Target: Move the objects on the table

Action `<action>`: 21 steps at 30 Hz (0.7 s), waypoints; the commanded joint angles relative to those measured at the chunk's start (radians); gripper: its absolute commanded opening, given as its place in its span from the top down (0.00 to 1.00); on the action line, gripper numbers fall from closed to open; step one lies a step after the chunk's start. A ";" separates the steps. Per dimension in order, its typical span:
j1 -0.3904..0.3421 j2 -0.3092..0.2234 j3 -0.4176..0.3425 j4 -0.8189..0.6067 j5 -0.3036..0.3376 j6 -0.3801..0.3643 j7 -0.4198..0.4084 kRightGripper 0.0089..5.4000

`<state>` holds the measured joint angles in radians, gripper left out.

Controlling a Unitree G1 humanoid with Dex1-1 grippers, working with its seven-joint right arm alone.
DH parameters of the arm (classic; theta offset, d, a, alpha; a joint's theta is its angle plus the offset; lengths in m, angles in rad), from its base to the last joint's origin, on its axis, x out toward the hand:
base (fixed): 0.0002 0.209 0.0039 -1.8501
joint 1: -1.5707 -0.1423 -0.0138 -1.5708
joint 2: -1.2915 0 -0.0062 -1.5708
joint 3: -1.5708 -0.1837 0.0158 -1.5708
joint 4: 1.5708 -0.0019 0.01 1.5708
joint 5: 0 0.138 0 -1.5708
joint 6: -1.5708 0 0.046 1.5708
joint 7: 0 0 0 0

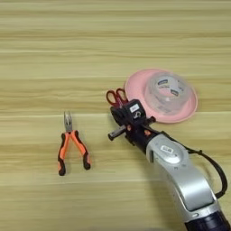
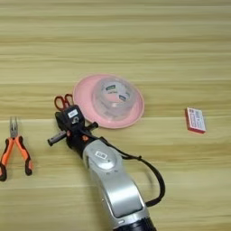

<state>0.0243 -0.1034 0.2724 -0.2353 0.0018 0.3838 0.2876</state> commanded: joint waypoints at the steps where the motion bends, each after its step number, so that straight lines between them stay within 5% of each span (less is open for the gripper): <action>1: -0.056 0.012 -0.013 -0.031 0.000 -0.027 -0.012 1.00; 21: -0.051 0.058 -0.042 -0.023 0.017 -0.061 -0.048 1.00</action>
<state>0.0223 -0.0741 0.2429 -0.2278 0.0035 0.3755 0.2625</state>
